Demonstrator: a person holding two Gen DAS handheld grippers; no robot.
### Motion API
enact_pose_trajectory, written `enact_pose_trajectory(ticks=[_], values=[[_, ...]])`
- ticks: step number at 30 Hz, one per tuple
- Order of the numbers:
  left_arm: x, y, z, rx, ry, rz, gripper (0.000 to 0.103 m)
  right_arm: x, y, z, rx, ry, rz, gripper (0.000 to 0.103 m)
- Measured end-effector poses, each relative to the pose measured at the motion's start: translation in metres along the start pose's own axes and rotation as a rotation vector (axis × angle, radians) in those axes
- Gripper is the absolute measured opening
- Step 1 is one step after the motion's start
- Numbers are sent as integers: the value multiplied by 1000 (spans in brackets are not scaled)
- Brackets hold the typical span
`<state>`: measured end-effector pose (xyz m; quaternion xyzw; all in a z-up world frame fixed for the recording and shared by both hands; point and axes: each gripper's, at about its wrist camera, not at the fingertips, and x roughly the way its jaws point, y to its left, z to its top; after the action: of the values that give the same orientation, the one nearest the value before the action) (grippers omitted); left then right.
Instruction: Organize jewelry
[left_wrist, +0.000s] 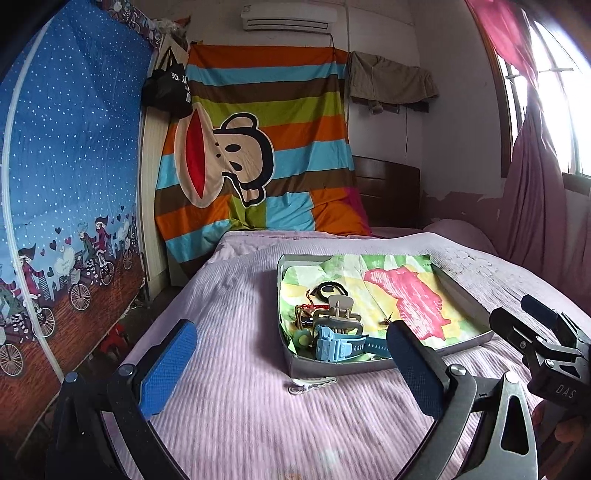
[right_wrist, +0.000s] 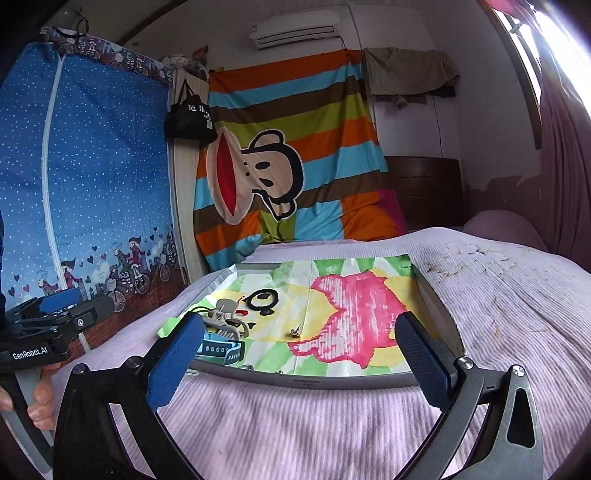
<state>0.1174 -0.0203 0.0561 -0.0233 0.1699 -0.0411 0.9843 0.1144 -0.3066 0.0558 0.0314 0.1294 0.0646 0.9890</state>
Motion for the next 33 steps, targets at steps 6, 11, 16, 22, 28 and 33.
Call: enact_pose_trajectory(ticks=[6,11,16,22,28,33], values=[[-23,1,-7,-18,7,13,103,-25,3,-5,-1,4,4,101],[-26,2,-14,-39,40,47,103,-36,2,-10,-4,10,1,101],[-30,3,-21,-38,43,77,103,-42,-3,-13,14,9,-2,101],[-38,10,-33,-65,34,79,103,-39,-4,-19,26,36,-3,101],[-37,12,-31,-95,25,66,103,-34,-5,-25,30,48,-5,101],[-36,7,-31,-80,24,58,103,-36,-5,-25,30,43,-9,101]])
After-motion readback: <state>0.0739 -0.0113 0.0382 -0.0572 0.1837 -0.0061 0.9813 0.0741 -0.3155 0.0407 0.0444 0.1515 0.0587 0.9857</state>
